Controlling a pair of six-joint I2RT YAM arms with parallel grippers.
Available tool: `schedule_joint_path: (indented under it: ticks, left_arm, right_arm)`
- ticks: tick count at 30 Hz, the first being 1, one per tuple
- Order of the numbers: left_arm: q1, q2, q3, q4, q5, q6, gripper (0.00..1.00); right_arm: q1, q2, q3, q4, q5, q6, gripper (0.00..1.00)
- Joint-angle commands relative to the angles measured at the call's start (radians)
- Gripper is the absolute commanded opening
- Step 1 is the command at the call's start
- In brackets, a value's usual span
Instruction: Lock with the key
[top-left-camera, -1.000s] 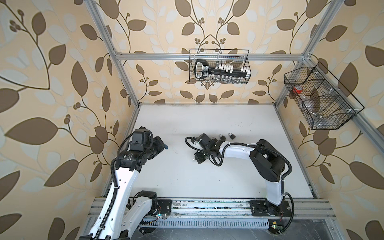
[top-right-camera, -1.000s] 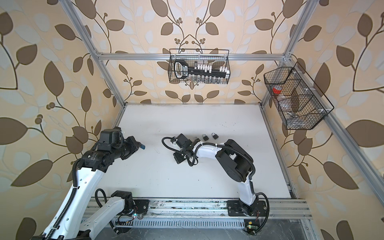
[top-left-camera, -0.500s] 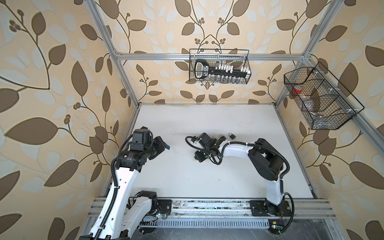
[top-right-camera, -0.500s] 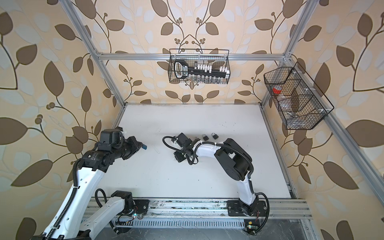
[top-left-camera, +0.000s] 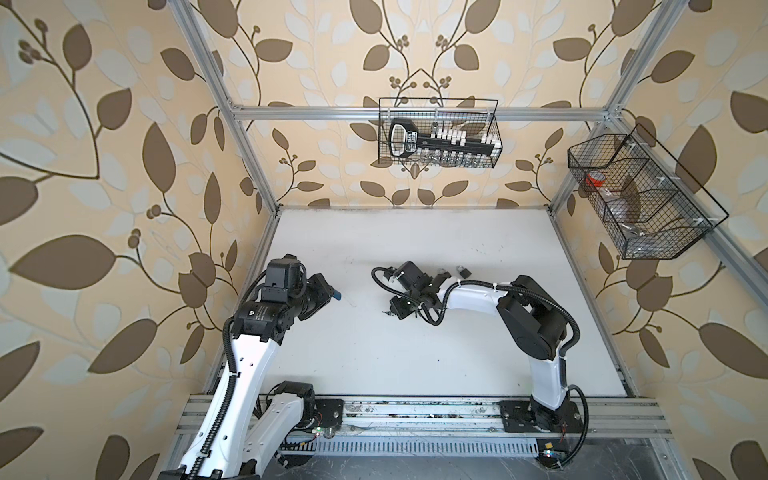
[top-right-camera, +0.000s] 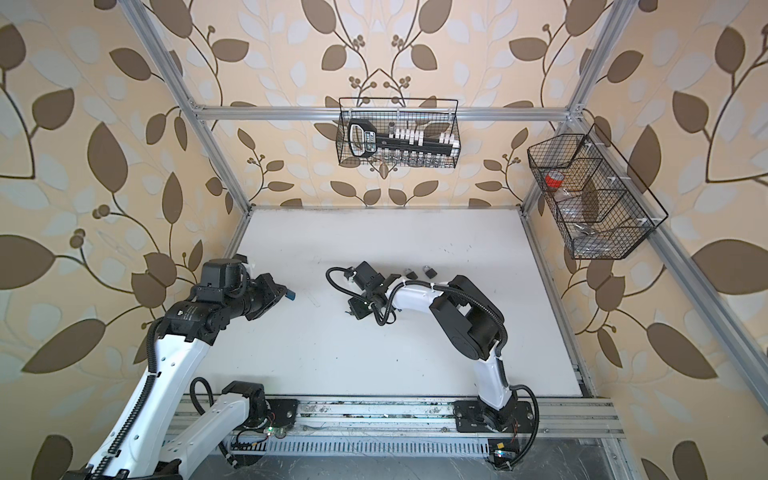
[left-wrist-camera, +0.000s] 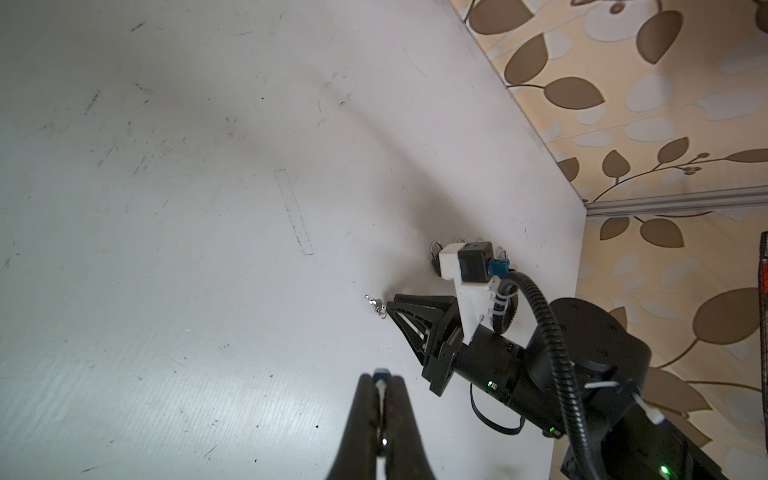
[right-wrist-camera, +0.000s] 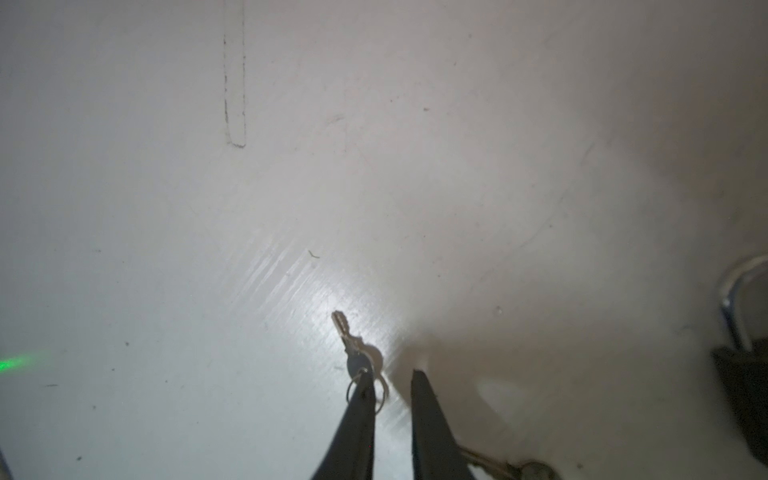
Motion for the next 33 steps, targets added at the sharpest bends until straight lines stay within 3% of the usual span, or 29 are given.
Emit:
schedule_joint_path:
  ticks: [1,4,8,12,15,20,23,28,33]
  left_arm:
    - [0.005,-0.011,0.002,0.032,0.044,0.012,0.00]
    - [0.004,-0.013,0.002,0.061,0.101,0.036,0.00]
    - [0.003,-0.020,-0.028,0.166,0.253,0.051,0.00]
    - [-0.038,-0.023,-0.070,0.304,0.365,0.031,0.00]
    - [-0.163,-0.002,-0.065,0.355,0.320,0.029,0.00]
    - [-0.384,0.087,-0.039,0.442,0.219,0.010,0.00]
    - [-0.477,0.146,-0.013,0.472,0.164,0.007,0.00]
    - [-0.548,0.211,0.007,0.526,0.126,-0.020,0.00]
    - [-0.570,0.225,0.017,0.537,0.119,-0.029,0.00]
  right_arm:
    - [-0.001,-0.030,0.022,-0.028,0.029,-0.004,0.26]
    - [-0.007,-0.118,-0.017,-0.022,0.061,-0.012,0.28]
    - [-0.007,-0.350,-0.173,0.096,0.095,-0.072,0.30]
    - [-0.015,-0.627,-0.365,0.226,0.080,-0.144,0.44]
    - [-0.054,-0.787,-0.461,0.291,0.015,-0.152,0.55]
    - [-0.084,-0.934,-0.485,0.246,-0.073,-0.190,0.57]
    - [-0.056,-0.973,-0.464,0.175,-0.019,-0.204,0.60]
    - [0.028,-0.959,-0.423,0.063,0.091,-0.208,0.62]
    - [0.047,-0.934,-0.431,0.076,0.055,-0.219,0.63]
